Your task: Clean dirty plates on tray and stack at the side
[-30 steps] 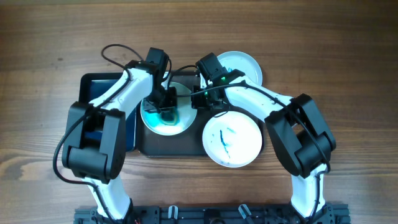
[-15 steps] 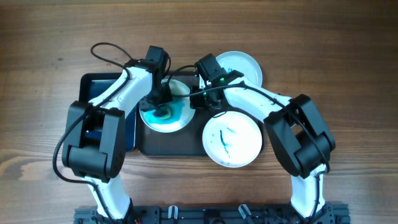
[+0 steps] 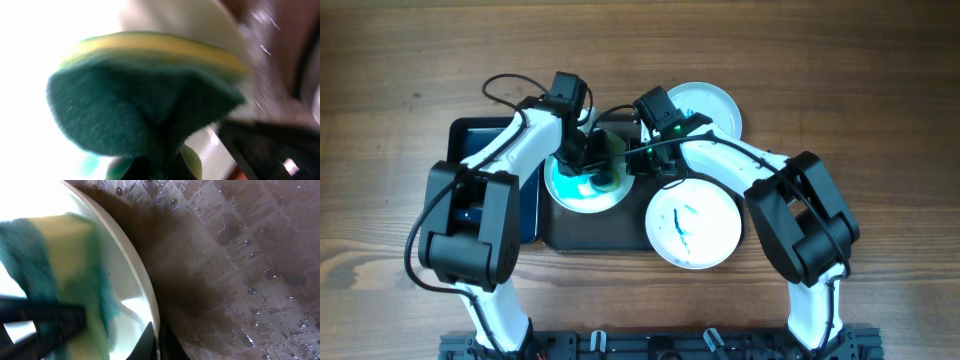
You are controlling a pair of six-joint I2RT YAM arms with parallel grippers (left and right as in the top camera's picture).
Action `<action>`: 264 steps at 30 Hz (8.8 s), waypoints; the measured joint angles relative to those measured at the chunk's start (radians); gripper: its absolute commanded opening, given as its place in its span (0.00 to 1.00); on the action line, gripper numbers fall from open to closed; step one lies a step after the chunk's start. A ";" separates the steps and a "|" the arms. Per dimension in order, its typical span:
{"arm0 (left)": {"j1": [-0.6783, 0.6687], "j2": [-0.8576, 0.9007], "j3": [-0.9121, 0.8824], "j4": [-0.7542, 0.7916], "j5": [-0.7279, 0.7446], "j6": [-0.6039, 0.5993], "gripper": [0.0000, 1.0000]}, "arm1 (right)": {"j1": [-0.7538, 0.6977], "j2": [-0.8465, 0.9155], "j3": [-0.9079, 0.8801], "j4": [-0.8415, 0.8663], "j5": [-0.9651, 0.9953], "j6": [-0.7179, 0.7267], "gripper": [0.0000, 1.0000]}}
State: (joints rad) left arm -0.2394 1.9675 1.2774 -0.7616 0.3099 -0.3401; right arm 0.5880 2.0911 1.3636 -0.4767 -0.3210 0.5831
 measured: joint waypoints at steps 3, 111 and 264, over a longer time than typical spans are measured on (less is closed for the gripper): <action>0.009 -0.001 0.002 -0.012 -0.171 -0.135 0.04 | 0.000 0.000 0.000 0.000 0.000 0.000 0.04; 0.337 -0.090 0.446 -0.449 -0.266 -0.032 0.04 | -0.953 -0.504 -0.253 -0.386 0.277 -0.109 0.04; -0.036 -0.113 -0.127 -0.095 -0.431 -0.269 0.04 | 0.110 -0.053 -0.018 -0.121 0.164 0.127 0.04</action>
State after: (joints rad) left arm -0.2756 1.8549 1.1507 -0.8570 -0.1215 -0.6094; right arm 0.6979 2.0384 1.3453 -0.5980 -0.1574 0.7105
